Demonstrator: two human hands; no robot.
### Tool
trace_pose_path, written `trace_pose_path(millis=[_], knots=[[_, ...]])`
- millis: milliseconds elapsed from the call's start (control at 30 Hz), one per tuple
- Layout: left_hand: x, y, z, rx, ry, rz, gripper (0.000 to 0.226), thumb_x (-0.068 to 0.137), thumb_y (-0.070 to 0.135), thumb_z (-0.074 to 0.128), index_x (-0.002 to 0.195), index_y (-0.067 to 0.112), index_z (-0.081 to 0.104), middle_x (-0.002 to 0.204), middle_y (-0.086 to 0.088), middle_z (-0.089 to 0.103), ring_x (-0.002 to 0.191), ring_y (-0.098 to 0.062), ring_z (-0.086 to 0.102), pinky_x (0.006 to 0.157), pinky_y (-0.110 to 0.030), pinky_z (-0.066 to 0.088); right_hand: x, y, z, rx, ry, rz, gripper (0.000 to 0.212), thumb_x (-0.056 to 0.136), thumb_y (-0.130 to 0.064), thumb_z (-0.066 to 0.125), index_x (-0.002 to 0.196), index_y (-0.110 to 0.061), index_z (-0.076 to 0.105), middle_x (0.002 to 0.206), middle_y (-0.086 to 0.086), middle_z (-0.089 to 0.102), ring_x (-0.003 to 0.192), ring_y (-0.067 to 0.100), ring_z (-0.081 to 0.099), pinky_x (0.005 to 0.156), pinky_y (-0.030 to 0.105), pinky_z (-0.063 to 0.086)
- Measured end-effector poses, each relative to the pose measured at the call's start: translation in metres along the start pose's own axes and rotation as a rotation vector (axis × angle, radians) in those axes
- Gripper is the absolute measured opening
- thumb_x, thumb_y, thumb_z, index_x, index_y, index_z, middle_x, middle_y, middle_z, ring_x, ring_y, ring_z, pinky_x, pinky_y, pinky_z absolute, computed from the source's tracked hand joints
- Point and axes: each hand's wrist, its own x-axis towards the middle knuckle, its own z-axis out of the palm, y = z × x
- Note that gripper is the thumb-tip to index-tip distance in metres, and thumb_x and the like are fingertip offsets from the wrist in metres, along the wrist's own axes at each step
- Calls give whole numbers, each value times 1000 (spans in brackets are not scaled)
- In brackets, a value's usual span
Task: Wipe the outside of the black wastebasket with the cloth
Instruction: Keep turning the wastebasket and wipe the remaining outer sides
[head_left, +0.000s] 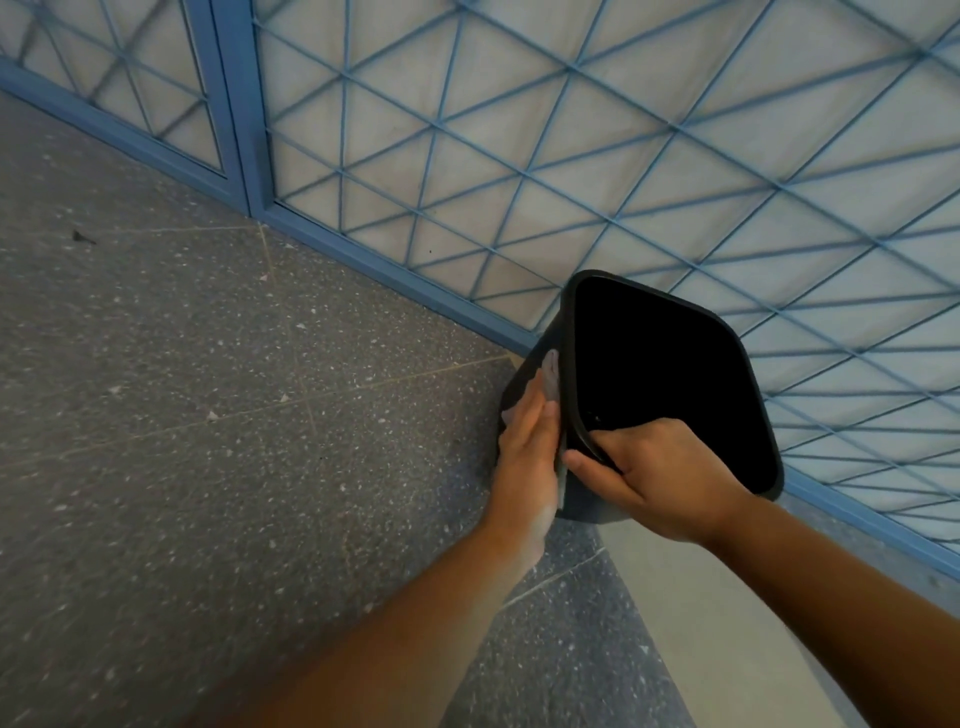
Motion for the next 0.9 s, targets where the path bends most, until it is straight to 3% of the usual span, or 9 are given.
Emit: trace_pose_path(millis=[167, 267, 367, 533, 667, 767, 900], knots=[[4, 3, 6, -22, 52, -24, 47, 114, 26, 33, 159, 18, 40, 165, -1, 42, 155, -15, 36, 130, -44, 25, 4, 1, -2, 15, 15, 3, 49, 97, -53, 26, 71, -22, 55, 55, -11, 41, 48, 9, 41, 54, 25, 35], [-11, -10, 8, 27, 41, 9, 47, 114, 28, 34, 160, 23, 40, 166, 4, 40, 155, -9, 33, 130, -38, 25, 2, 2, -2, 19, 8, -2, 50, 97, -52, 27, 69, -21, 55, 55, -9, 45, 48, 10, 43, 54, 25, 36], [-5, -13, 3, 25, 87, -32, 46, 114, 22, 32, 159, 20, 40, 165, 0, 40, 155, -13, 33, 131, -42, 24, -1, 4, -3, -5, 0, 23, 49, 96, -52, 26, 66, -22, 51, 53, -9, 42, 47, 10, 41, 53, 24, 33], [-6, -10, 3, 39, -13, 3, 47, 114, 22, 32, 160, 15, 38, 166, -3, 40, 158, -15, 29, 132, -42, 21, -2, 4, -2, 0, 9, 5, 49, 97, -51, 28, 68, -21, 55, 53, -8, 44, 46, 10, 41, 52, 21, 31], [4, -7, -1, 2, 39, -10, 47, 114, 21, 33, 159, 14, 38, 166, -3, 40, 157, -13, 31, 131, -42, 22, 0, 6, -2, 3, 26, 21, 46, 97, -50, 33, 63, -23, 48, 50, -8, 41, 44, 10, 41, 49, 21, 28], [-2, -5, 4, 76, -25, 38, 50, 113, 28, 33, 160, 12, 37, 166, -6, 39, 158, -19, 30, 131, -45, 23, 3, 7, -2, 12, 21, -1, 48, 96, -51, 30, 65, -21, 52, 52, -8, 44, 46, 10, 42, 51, 23, 32], [4, -9, -9, 152, 3, 45, 47, 114, 17, 29, 161, 11, 34, 167, -5, 37, 159, -17, 27, 131, -44, 21, 3, 7, -1, 26, 6, 49, 52, 95, -56, 25, 64, -22, 50, 51, -4, 44, 46, 11, 43, 50, 27, 35]])
